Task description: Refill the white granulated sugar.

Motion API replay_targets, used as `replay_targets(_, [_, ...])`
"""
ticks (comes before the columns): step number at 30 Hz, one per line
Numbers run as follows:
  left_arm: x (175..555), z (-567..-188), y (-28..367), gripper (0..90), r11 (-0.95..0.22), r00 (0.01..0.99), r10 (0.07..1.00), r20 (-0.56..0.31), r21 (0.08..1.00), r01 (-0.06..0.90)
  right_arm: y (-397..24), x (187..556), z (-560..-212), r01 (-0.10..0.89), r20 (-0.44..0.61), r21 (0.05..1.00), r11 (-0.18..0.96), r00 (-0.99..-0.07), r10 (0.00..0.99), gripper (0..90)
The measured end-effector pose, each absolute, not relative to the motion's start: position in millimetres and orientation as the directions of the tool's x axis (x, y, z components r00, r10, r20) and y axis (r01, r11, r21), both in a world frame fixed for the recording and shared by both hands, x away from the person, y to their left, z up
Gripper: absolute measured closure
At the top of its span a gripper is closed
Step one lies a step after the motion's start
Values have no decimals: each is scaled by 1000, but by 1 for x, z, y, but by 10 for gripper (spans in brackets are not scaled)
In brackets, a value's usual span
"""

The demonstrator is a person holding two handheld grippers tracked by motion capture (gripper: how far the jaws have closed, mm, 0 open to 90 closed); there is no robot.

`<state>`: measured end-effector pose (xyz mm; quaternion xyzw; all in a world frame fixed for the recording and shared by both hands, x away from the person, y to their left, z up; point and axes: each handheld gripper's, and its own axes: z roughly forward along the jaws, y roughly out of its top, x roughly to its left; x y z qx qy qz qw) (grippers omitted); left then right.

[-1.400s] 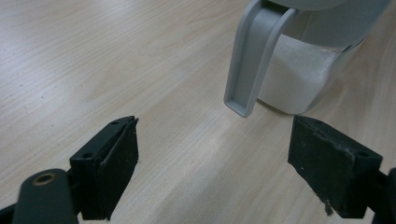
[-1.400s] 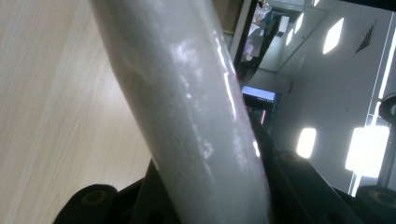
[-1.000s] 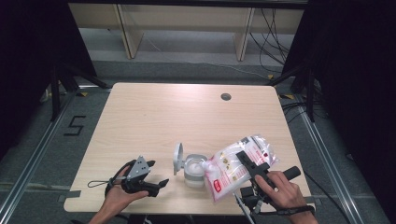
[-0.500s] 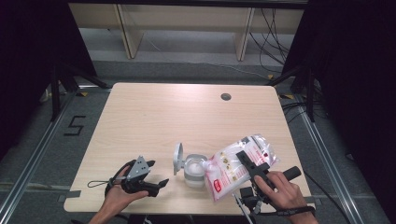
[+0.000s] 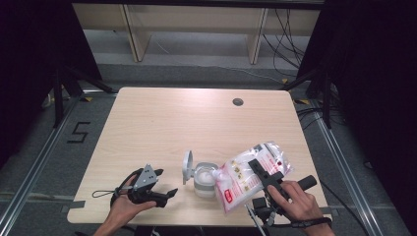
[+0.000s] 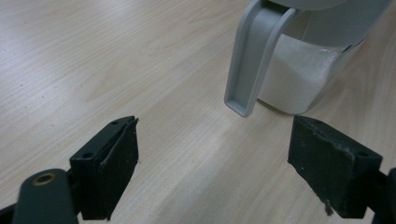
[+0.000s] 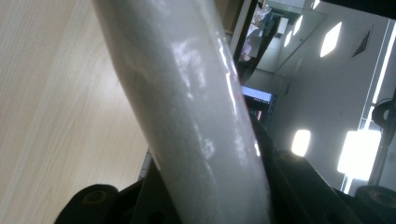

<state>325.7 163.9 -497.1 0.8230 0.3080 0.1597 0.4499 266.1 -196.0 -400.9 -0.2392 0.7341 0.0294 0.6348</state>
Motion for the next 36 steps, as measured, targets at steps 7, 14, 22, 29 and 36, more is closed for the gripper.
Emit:
replay_targets(7, [325, -497, 164, 158, -399, 759, 651, -20, 842, 364, -196, 266, -400, -393, -947, -260, 882, -76, -313, 746])
replay_targets(14, [326, -497, 164, 158, -400, 759, 651, -19, 841, 364, -197, 267, -399, -400, -945, -266, 877, -73, -319, 749])
replay_targets(22, [326, -497, 164, 158, -399, 759, 651, -20, 842, 365, -200, 268, -400, -410, -956, -230, 883, -76, -284, 754])
replay_targets(29, [326, -497, 164, 158, -403, 758, 652, -16, 840, 364, -201, 268, -402, -392, -959, -203, 897, -105, -263, 756])
replay_targets(36, [326, -497, 164, 157, -398, 758, 652, -21, 841, 366, -201, 267, -400, -385, -958, -210, 899, -101, -267, 756])
